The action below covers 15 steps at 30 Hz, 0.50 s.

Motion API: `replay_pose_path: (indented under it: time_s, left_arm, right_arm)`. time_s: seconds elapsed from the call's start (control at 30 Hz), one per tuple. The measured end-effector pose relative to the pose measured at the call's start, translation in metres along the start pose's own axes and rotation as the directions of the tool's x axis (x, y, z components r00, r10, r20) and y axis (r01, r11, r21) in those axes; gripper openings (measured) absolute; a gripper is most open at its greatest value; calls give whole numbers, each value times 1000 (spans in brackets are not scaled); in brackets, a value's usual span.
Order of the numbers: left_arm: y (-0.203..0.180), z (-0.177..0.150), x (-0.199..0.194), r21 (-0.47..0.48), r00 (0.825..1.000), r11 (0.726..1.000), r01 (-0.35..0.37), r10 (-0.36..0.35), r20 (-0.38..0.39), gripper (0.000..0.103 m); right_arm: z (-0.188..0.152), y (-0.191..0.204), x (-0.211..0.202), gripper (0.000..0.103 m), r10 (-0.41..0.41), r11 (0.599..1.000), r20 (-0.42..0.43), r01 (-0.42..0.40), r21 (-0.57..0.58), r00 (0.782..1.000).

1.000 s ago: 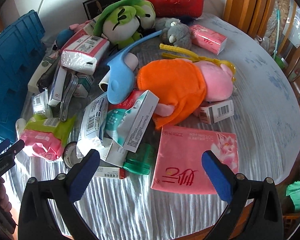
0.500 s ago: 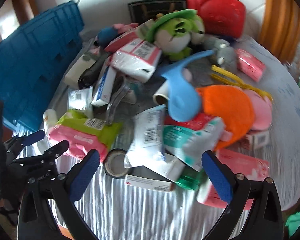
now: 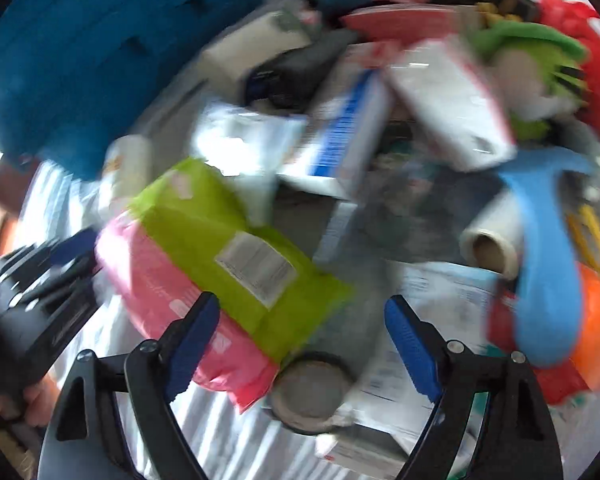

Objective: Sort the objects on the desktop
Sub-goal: 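Close the left gripper on the pink-green wipes pack while the right lowers toward the white bottle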

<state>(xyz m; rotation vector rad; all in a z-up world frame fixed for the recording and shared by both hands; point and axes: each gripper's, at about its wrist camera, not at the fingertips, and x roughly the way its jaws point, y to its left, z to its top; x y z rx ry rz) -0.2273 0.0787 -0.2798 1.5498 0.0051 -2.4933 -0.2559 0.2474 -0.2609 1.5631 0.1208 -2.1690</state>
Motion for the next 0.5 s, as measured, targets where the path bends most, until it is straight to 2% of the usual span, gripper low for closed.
replay_pose_path:
  time_s: [0.03,0.17,0.3,0.37,0.4,0.47,0.5]
  left_arm:
    - [5,2,-2,-38,1000,999,-26,26,7,27]
    - [25,-10,-23,-203,994,974,-102,106,11,28]
    - [21,-36,-43,-311,996,946,-90,87,-25,41]
    - [2,-43,-54,-332,997,940,-78,73,-26,50]
    - [-10,-44,-58,-339,997,937,-77,73,-24,58]
    - [-28,-43,-67,-354,997,932,-76,78,-9,65]
    - [-38,-39,-70,-355,998,933,-65,70,-1,71]
  right_arm:
    - [2,4,3,86,72,997,-17,-73,-21,997]
    - [3,-3,-9,86,55,995,4,-55,-85,998]
    - [5,-10,-20,87,40,988,25,-36,-148,999]
    - [5,-14,-26,93,33,984,36,-26,-179,999]
    - [6,-16,-29,94,29,981,41,-21,-194,999]
    - [6,-20,-35,103,23,974,53,-10,-225,998]
    - [7,-21,-37,103,19,971,59,-5,-240,998]
